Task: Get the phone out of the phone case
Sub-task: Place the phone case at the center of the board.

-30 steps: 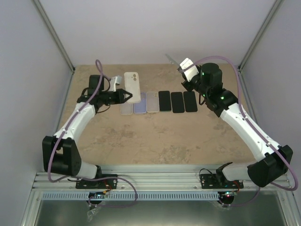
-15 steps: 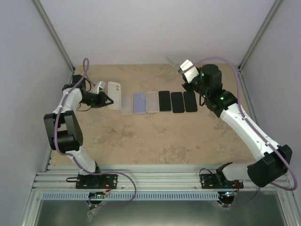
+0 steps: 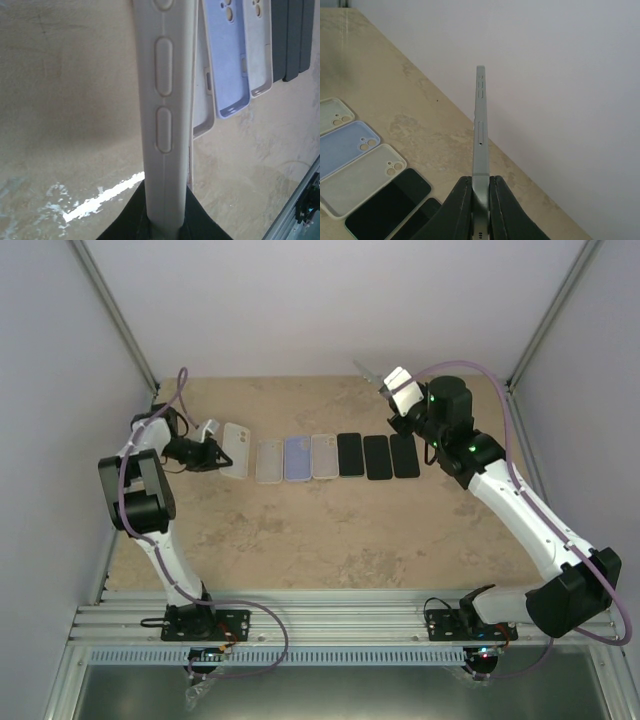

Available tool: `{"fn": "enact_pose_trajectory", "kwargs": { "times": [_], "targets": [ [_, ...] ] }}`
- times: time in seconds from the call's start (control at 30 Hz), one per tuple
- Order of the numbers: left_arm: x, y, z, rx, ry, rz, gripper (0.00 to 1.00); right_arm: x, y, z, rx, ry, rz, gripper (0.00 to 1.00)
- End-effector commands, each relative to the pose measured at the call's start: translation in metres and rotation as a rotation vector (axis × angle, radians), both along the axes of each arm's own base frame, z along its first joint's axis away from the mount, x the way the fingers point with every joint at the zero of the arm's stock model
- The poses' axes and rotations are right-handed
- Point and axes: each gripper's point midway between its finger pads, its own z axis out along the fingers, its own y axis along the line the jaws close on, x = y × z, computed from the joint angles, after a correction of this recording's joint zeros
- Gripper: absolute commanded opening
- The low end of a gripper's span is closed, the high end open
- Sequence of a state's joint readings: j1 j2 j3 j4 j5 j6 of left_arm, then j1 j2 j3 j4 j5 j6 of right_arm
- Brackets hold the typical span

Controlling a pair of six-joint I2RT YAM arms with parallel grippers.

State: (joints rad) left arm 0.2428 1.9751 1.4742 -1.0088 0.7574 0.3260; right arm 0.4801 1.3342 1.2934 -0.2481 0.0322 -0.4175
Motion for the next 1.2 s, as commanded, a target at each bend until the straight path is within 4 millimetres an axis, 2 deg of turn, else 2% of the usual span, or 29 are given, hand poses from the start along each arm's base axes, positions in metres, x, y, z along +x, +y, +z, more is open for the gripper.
{"fn": "enact_pose_trajectory", "kwargs": {
  "times": [0.0,0.17,0.57,0.8,1.17],
  "targets": [
    [0.002,0.006,-0.007,0.003,0.014,-0.030,0.00,-0.002,-0.003,0.019,0.038,-0.062,-0.001,0.01],
    [0.004,0.006,-0.027,-0.015,0.046,-0.023,0.00,-0.001,-0.002,0.014,0.035,-0.054,0.002,0.01],
    [0.008,0.000,-0.054,-0.100,0.135,-0.037,0.00,-0.004,-0.006,0.013,0.034,-0.048,0.004,0.01],
    [0.011,0.001,-0.064,-0.095,0.152,-0.021,0.08,-0.003,-0.007,0.012,0.040,-0.043,0.003,0.01],
    [0.016,0.001,-0.073,-0.068,0.160,-0.001,0.15,-0.002,-0.007,0.010,0.041,-0.038,0.003,0.01]
  ]
}}
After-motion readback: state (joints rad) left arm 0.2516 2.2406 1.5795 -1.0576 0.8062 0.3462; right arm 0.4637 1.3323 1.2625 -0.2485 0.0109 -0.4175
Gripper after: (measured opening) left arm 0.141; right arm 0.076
